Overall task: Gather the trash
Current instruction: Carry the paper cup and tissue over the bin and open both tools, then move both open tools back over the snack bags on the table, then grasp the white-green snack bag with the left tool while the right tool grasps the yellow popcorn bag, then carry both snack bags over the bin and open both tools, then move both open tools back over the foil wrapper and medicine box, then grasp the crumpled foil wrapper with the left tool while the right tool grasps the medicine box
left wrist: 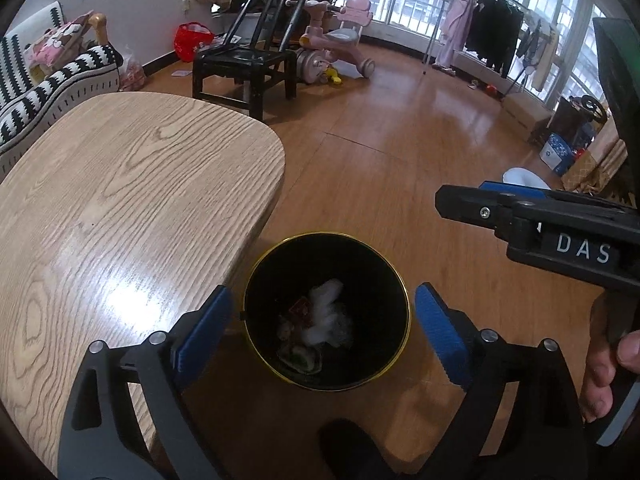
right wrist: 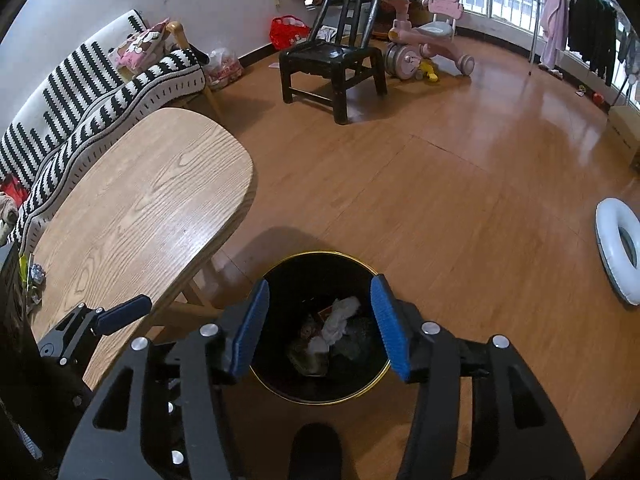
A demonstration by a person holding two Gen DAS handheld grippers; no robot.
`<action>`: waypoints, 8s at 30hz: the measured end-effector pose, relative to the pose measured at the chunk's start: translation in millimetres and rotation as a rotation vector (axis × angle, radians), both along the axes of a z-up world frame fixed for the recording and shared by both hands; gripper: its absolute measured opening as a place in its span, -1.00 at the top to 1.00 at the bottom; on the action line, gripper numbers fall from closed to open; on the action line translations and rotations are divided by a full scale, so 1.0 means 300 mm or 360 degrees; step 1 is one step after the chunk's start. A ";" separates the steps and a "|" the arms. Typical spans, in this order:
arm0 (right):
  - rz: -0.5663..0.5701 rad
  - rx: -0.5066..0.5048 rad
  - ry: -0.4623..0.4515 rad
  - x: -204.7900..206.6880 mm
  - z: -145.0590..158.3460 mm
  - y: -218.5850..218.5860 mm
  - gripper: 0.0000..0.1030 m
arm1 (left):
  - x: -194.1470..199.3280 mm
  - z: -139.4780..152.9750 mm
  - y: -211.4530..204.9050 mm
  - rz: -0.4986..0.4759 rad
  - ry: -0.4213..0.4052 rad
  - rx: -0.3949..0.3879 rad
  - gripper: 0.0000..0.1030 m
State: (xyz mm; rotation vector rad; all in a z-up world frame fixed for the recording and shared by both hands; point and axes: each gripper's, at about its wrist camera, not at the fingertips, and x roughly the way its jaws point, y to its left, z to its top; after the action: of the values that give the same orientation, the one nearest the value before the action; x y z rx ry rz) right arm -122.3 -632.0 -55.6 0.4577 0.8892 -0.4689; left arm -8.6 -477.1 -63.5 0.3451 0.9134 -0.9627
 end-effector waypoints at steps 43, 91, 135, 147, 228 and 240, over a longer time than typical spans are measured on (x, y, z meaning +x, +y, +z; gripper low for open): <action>0.1192 0.0016 -0.0185 0.836 0.060 1.348 -0.48 | 0.605 0.128 1.639 0.1460 -0.0075 -0.0121 -0.80; 0.1340 -0.0393 -0.0022 1.204 0.070 1.805 -0.14 | 0.474 0.191 1.861 0.1500 -0.0187 -0.0089 0.20; 0.0961 -0.0030 -0.0174 0.514 0.153 0.958 0.72 | 0.278 0.326 1.121 0.0925 -0.0270 -0.0162 0.20; 0.0674 0.0038 -0.0240 0.370 0.193 0.616 0.73 | 0.233 0.291 0.826 0.0666 -0.0202 -0.0165 0.20; 0.0981 0.0022 -0.0305 0.592 0.242 1.028 -0.68 | 0.394 0.194 1.460 0.1099 -0.0232 0.0033 -0.84; 0.1304 0.0034 -0.0162 0.901 0.164 1.470 -0.68 | 0.631 0.079 1.573 0.1074 -0.0177 0.0093 -0.84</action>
State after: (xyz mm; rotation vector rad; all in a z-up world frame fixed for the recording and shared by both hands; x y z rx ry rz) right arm 147.9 -191.1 -6.4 0.1055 0.9012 0.3120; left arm 180.6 -5.3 -39.9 0.1181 0.8717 -0.2937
